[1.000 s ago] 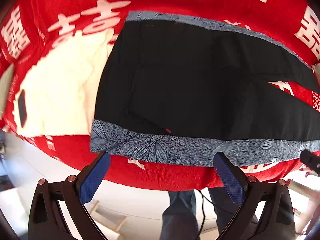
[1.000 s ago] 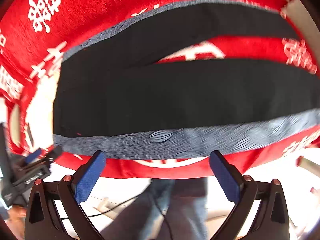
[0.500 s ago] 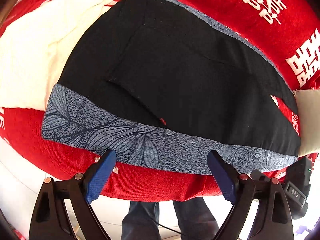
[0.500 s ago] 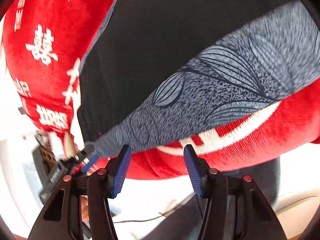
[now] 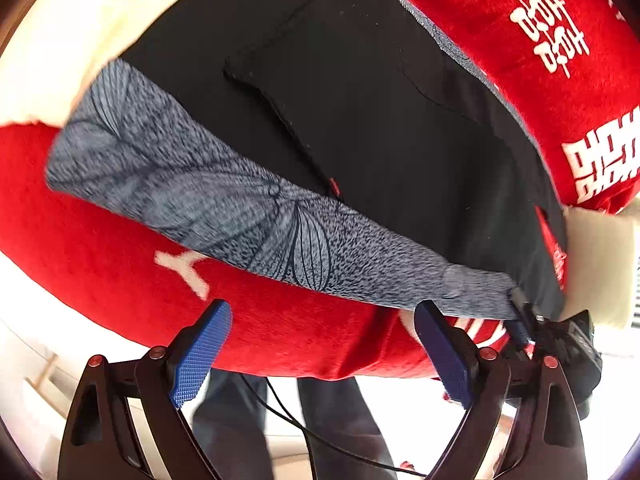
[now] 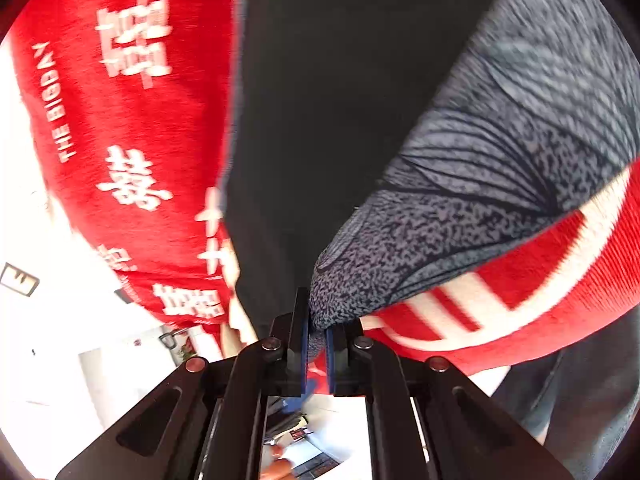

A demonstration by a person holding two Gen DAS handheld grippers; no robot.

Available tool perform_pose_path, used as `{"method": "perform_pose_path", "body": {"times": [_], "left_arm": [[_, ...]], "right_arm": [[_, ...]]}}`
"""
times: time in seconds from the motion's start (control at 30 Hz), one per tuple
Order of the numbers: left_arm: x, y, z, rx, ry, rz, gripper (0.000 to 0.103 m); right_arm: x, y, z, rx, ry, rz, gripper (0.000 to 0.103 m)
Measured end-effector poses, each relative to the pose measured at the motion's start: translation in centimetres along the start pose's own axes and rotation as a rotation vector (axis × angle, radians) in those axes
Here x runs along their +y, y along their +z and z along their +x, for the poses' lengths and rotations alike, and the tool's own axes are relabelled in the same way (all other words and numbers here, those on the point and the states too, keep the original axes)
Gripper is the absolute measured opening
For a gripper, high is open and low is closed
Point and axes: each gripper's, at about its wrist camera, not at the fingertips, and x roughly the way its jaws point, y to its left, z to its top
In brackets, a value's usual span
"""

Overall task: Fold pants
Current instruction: 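Grasp the patterned band of the trousers with both grippers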

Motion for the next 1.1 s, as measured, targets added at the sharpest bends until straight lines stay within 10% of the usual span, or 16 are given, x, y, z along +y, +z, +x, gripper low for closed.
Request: {"method": "perform_pose_path", "body": {"times": [0.3, 0.43, 0.63, 0.7, 0.77, 1.1], "left_arm": [[0.6, 2.6, -0.2, -0.071, -0.109, -0.138, 0.093], [1.8, 3.4, 0.2, -0.068, -0.18, -0.226, 0.077], [3.1, 3.6, 0.5, -0.086, -0.12, -0.292, 0.077], [2.6, 3.8, 0.4, -0.092, -0.076, -0.281, 0.064], [1.7, 4.1, 0.3, -0.079, -0.008, -0.22, 0.023], [-3.0, 8.1, -7.3, -0.136, -0.061, -0.1, 0.014]], "right_arm": [[4.4, 0.3, -1.1, 0.048, -0.004, -0.103, 0.007], [3.7, 0.2, -0.5, 0.065, -0.012, -0.076, 0.008], [0.8, 1.3, -0.2, 0.076, -0.093, -0.032, 0.027], [0.2, 2.1, -0.3, 0.069, -0.105, 0.003, 0.025], [-0.2, 2.7, -0.5, 0.064, -0.117, 0.045, 0.009], [11.8, 7.2, -1.6, 0.129, -0.173, -0.286, 0.008]]}}
